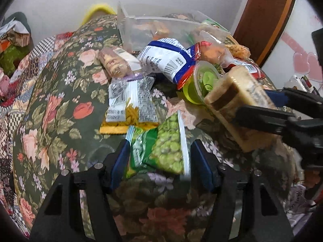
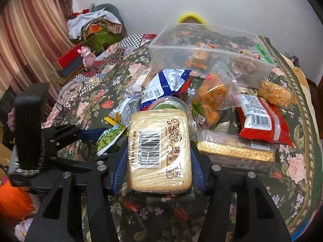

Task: Organize snacks
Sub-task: 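Grasp the green pea bag with the left tool while the right tool grasps a bread slice pack, then lower the bread slice pack into the clear box and open the right tool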

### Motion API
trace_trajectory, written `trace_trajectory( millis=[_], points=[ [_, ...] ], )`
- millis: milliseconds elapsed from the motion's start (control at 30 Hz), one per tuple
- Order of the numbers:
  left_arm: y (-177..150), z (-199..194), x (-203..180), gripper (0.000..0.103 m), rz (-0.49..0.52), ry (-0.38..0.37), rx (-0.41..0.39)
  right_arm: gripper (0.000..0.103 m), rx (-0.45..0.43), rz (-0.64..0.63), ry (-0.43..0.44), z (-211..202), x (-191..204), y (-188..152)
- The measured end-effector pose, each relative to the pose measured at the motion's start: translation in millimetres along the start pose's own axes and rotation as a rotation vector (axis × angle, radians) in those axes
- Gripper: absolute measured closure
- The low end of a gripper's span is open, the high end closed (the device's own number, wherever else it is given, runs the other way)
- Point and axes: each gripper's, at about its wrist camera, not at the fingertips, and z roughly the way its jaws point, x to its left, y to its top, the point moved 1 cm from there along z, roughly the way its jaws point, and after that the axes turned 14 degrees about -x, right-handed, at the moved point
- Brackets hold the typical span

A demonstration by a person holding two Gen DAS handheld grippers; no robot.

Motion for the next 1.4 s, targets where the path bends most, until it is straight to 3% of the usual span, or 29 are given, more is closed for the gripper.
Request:
trace_trajectory(
  millis=[67, 100, 133, 333, 633, 900, 1167, 1400],
  points=[
    [0, 2, 0, 0.04, -0.003, 0.005, -0.013, 0.051, -0.01, -0.003, 0.002, -3, 0, 1],
    [1, 2, 1, 0.044, -0.009, 0.007, -0.017, 0.051, -0.013, -0.003, 0.004, -4, 0, 1],
    [1, 1, 2, 0.055, -0.017, 0.02, -0.024, 0.051, -0.015, -0.002, 0.007, -5, -1, 1],
    [4, -11, 5, 0.06, -0.028, 0.025, -0.044, 0.051, -0.046, 0.002, 0.021, -14, -3, 6],
    [34, -40, 0, 0.06, -0.036, 0.052, -0.131, 0.051, -0.134, -0.01, 0.01, -34, -12, 26],
    [88, -56, -14, 0.06, -0.017, 0.038, -0.253, 0.051, -0.218, -0.011, -0.011, -44, -34, 57],
    [138, -43, -26, 0.06, -0.033, 0.013, -0.316, 0.051, -0.294, -0.021, -0.038, -46, -53, 88],
    [171, -20, -26, 0.06, -0.027, 0.034, -0.344, 0.051, -0.341, -0.019, -0.056, -34, -71, 116]
  ],
)
